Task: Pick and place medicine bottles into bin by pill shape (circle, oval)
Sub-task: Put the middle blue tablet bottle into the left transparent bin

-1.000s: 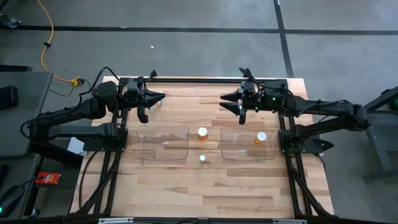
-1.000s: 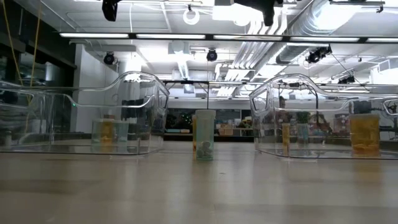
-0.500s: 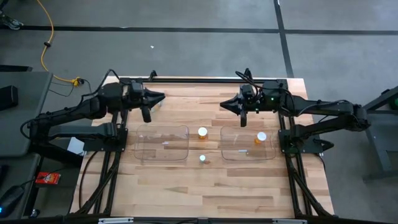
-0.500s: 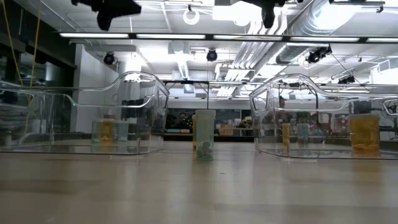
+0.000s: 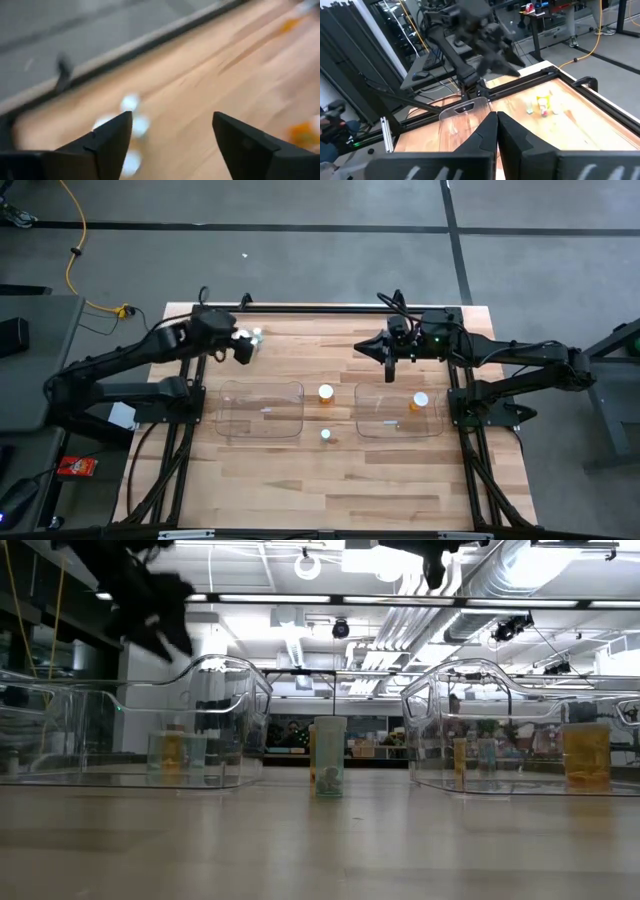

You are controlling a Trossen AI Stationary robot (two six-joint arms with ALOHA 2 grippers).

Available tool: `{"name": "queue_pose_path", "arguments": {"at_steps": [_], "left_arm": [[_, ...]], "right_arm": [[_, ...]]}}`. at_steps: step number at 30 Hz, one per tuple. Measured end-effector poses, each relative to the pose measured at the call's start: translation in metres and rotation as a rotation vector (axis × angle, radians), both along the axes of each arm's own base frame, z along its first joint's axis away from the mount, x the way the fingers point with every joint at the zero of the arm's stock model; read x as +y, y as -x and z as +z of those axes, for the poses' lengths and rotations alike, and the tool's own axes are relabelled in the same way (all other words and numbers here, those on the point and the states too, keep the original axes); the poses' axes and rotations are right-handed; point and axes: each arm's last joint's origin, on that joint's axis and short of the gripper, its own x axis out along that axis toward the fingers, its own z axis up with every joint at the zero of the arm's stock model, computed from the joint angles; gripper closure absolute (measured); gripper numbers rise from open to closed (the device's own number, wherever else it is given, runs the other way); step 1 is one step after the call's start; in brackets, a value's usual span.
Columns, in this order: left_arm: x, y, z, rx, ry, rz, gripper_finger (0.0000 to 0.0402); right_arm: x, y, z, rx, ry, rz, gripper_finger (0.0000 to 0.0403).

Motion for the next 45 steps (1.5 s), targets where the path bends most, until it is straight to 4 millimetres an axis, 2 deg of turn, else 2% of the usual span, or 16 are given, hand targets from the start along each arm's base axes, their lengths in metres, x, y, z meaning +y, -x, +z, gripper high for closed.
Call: {"name": "queue_pose_path", "arguments": {"at_steps": [5,10,16,23,35,45], "left_arm": [[0.017,-0.003,-0.026,0.133,0.148,0.177,0.012],[0.03,-0.009,-0.043,0.15,0.238,0.316,0.012],[0.035,-0.014,-0.058,0.176,0.33,0.391,0.0128],[0.04,-0.02,-0.065,0.158,0.354,0.407,0.014],[0.042,-0.016,-0.09,0.163,0.418,0.456,0.0143],[0.048,-0.021,-0.088,0.13,0.339,0.407,0.0146]], "right_arm": [[0.0,0.0,-0.001,0.007,-0.001,-0.002,0.0402],[0.0,0.0,-0.001,0.013,-0.002,-0.005,0.0402],[0.0,0.001,-0.004,0.042,-0.032,-0.01,0.0403],[0.0,0.001,-0.007,0.07,-0.039,-0.011,0.0403],[0.0,0.001,-0.007,0.069,-0.059,-0.014,0.0403],[0.0,0.001,-0.007,0.069,-0.057,-0.013,0.0403]]}}
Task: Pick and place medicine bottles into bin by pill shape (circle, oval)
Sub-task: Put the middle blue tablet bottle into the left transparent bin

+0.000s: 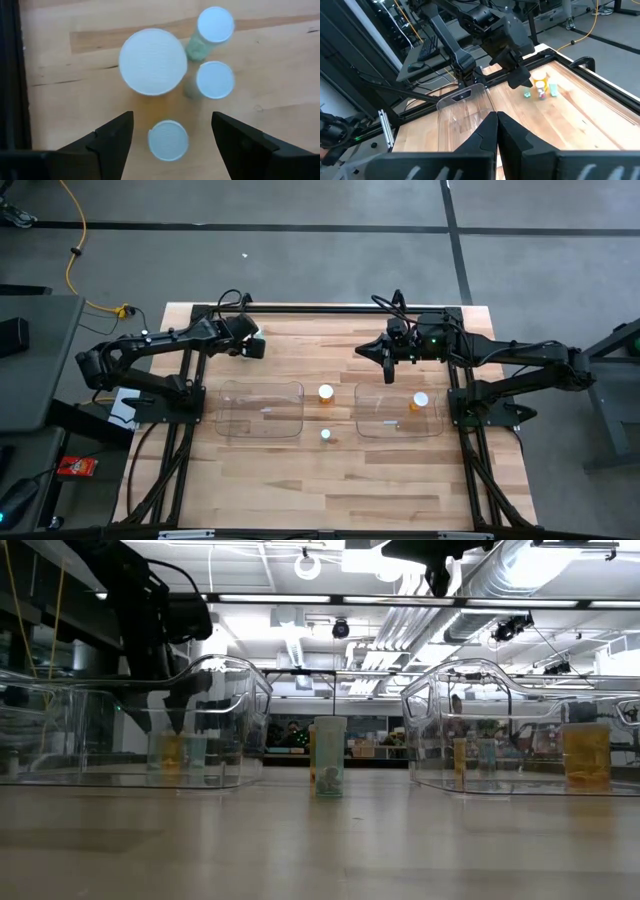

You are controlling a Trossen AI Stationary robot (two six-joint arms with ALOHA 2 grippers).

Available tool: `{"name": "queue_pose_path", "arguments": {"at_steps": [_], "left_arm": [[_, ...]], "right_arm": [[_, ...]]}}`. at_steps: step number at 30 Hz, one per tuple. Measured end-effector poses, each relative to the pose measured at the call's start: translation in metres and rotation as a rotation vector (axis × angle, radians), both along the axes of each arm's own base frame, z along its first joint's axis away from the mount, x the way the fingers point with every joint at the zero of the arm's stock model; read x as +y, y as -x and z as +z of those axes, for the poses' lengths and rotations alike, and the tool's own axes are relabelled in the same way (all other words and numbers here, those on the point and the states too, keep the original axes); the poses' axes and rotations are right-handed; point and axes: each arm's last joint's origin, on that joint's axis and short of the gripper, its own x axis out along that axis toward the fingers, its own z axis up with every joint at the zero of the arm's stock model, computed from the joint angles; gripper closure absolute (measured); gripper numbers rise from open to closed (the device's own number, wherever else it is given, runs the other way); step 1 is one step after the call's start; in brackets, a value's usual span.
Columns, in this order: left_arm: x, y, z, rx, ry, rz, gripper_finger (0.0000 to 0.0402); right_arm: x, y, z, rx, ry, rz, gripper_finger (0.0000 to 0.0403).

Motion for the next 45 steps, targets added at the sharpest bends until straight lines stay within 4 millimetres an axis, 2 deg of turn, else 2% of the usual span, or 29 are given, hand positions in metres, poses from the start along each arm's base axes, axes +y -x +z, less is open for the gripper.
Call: {"name": "queue_pose_path", "arguments": {"at_steps": [21,45], "left_arm": [[-0.002,0.0014,-0.0009,0.004,0.033,-0.006,0.0201],[-0.0033,0.002,-0.0014,0.009,0.056,-0.022,0.0231]], "right_arm": [[0.0,0.0,-0.0001,0.0,-0.003,-0.001,0.0403],[0.0,0.0,0.0,0.0,-0.003,-0.002,0.0403]]}}
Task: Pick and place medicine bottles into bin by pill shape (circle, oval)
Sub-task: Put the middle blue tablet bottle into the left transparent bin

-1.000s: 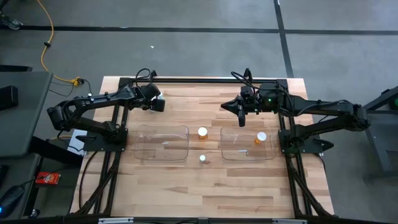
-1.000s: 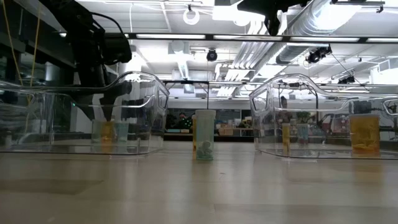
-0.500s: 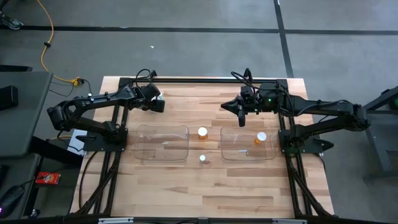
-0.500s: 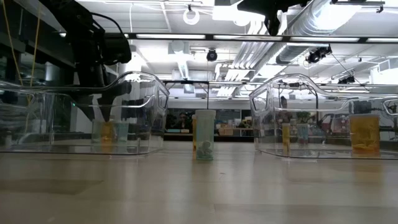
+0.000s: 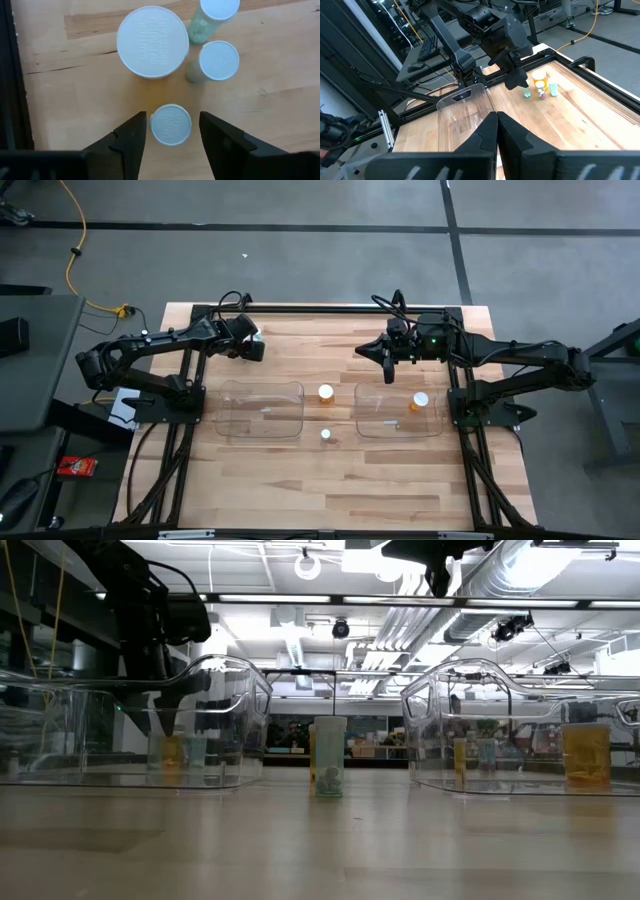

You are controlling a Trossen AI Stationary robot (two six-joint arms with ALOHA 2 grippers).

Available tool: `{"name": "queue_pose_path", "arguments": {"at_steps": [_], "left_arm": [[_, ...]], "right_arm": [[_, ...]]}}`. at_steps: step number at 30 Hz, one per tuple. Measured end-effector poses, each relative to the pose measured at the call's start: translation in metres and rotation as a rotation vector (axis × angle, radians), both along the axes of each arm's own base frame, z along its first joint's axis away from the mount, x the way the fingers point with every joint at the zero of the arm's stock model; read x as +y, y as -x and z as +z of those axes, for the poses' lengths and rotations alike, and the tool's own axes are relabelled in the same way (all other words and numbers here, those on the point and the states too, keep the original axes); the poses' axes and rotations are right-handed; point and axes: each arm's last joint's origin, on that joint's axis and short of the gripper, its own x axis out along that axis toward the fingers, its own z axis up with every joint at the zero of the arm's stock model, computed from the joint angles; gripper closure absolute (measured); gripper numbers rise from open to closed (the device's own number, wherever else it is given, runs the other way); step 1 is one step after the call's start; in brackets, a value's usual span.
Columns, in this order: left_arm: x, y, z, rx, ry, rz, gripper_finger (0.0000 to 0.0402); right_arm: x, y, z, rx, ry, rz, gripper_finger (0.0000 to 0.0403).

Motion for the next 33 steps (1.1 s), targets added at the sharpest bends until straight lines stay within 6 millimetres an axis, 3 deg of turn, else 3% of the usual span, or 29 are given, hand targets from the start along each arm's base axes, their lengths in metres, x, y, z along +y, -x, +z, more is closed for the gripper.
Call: {"name": "queue_pose_path", "arguments": {"at_steps": [25,30,33], "left_arm": [[-0.001,0.0,0.001,0.006,0.007,-0.054,0.0289],[-0.003,0.001,0.025,-0.012,0.005,-0.125,0.029],[-0.005,0.001,0.052,-0.084,-0.05,-0.197,0.029]], "right_arm": [[0.0,0.0,0.0,0.0,-0.004,-0.001,0.0403],[0.0,0.0,0.0,0.0,-0.004,-0.001,0.0403],[0.0,0.0,0.0,0.0,-0.004,-0.001,0.0403]]}}
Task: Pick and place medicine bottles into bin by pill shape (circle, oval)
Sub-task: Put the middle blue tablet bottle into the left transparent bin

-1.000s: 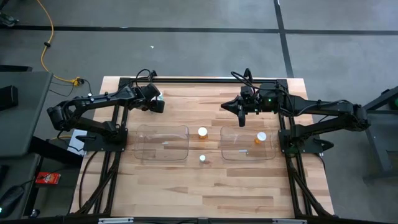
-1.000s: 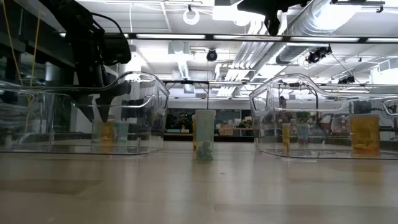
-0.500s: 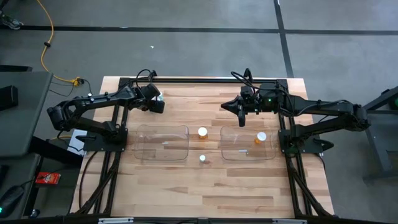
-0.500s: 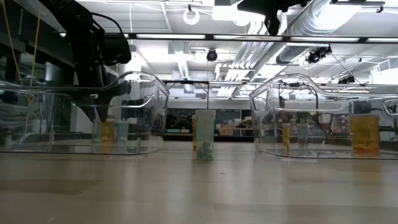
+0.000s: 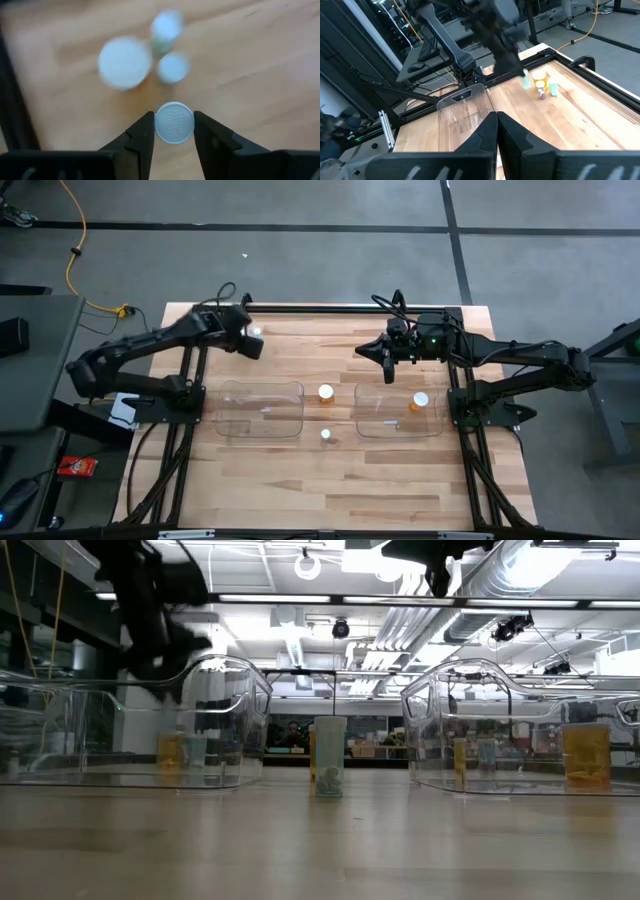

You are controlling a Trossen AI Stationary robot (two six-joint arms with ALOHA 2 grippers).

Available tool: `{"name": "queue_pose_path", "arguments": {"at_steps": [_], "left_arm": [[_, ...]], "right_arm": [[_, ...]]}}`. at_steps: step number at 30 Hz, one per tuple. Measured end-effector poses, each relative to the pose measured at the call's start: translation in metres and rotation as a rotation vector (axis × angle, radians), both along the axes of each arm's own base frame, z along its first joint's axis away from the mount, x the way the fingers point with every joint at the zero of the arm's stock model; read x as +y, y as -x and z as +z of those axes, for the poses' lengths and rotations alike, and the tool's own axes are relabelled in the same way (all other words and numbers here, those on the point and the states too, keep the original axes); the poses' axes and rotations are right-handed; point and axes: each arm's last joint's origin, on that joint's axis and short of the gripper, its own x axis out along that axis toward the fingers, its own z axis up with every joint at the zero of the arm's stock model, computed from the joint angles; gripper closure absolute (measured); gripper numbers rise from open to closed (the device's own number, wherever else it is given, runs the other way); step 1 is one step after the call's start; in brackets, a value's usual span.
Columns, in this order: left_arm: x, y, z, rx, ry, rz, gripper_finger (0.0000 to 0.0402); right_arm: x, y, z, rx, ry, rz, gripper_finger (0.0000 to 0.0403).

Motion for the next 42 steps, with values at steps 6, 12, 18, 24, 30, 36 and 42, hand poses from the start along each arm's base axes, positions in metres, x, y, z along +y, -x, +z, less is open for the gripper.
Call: {"name": "queue_pose_path", "arguments": {"at_steps": [6,12,18,24,30,36,42], "left_arm": [[-0.019,0.0,0.064,-0.301,-0.222,-0.202,0.029],[-0.05,-0.004,0.109,-0.672,-0.424,-0.452,0.0291],[-0.077,-0.025,0.121,-0.79,-0.496,-0.686,0.0291],[-0.087,-0.046,0.118,-0.821,-0.501,-0.769,0.0291],[-0.086,-0.05,0.116,-0.82,-0.484,-0.757,0.0291],[-0.086,-0.05,0.116,-0.831,-0.465,-0.741,0.0291],[-0.087,-0.048,0.108,-0.689,-0.365,-0.744,0.0291]], "right_arm": [[0.0,0.0,0.0,-0.001,0.0,0.0,0.0403],[0.0,0.0,0.002,-0.017,0.002,0.008,0.0403],[0.001,-0.001,0.006,-0.061,0.014,0.044,0.0403],[0.002,-0.002,0.008,-0.088,0.037,0.078,0.0403],[0.002,-0.002,0.008,-0.087,0.037,0.078,0.0403],[0.002,-0.002,0.008,-0.082,0.036,0.078,0.0403],[0.002,-0.002,0.008,-0.082,0.036,0.077,0.0403]]}}
